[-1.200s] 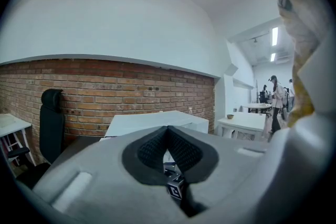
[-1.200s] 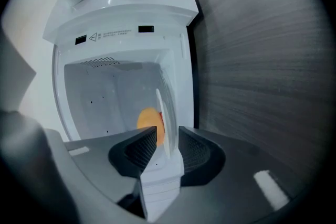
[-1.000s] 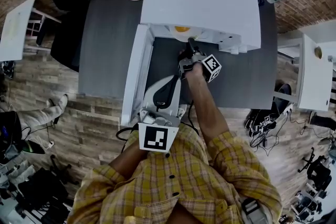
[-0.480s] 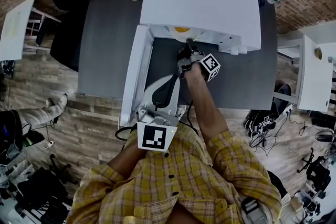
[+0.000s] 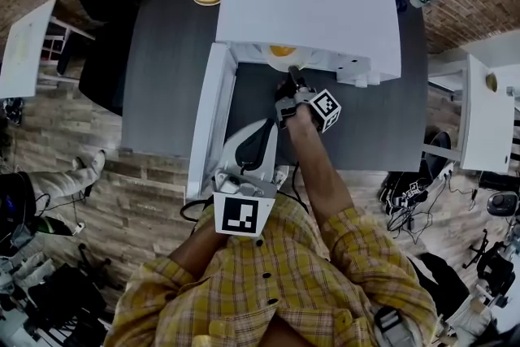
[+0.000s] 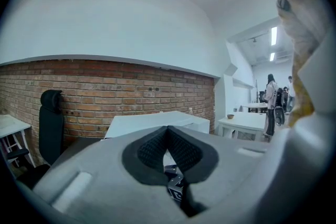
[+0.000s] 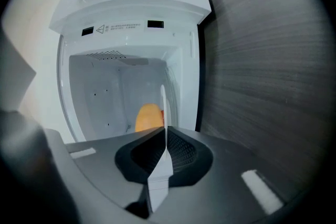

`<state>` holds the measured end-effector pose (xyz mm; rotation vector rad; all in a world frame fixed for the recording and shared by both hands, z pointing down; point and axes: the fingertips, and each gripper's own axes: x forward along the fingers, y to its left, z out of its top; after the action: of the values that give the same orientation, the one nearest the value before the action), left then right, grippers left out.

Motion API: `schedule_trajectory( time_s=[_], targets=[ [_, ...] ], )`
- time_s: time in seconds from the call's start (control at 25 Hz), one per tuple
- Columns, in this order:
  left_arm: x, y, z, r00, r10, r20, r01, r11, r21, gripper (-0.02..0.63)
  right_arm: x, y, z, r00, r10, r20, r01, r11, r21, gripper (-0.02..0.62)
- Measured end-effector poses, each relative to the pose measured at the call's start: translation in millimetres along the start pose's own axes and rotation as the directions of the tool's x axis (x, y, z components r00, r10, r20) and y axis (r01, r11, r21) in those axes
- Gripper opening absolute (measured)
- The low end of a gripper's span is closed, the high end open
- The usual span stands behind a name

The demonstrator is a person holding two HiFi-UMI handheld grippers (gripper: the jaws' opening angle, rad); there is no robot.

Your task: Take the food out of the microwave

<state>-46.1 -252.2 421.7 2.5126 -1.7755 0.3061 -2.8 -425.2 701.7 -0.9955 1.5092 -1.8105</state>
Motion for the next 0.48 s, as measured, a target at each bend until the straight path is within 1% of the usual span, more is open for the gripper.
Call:
schedule_trajectory(
  time_s=[0.24,0.36,0.48],
  targets=[
    [-5.8,2.4,2.0,1.000,0.016,0.006,-0.016,1.000,0.001,0.000,-9.4,7.5,-3.6,1.000,0.006,-0.005,-0.006,1.000,0.002,0.012],
    [-7.2,-1.9,4.0,1.000,0.021,0.012,-0.021,1.000,0.001,0.000,-16.1,17.1,-4.4,1.000,0.021,-0.003,-0.021,1.000,0.003,0.012],
    [-9.7,-7.2,6.0,1.000,0.022,0.022,-0.022,1.000,0.000,0.000,-24.0,18.9,-3.4,1.000,0.019,0.007,-0.019,1.000,0.002,0.012]
  ],
)
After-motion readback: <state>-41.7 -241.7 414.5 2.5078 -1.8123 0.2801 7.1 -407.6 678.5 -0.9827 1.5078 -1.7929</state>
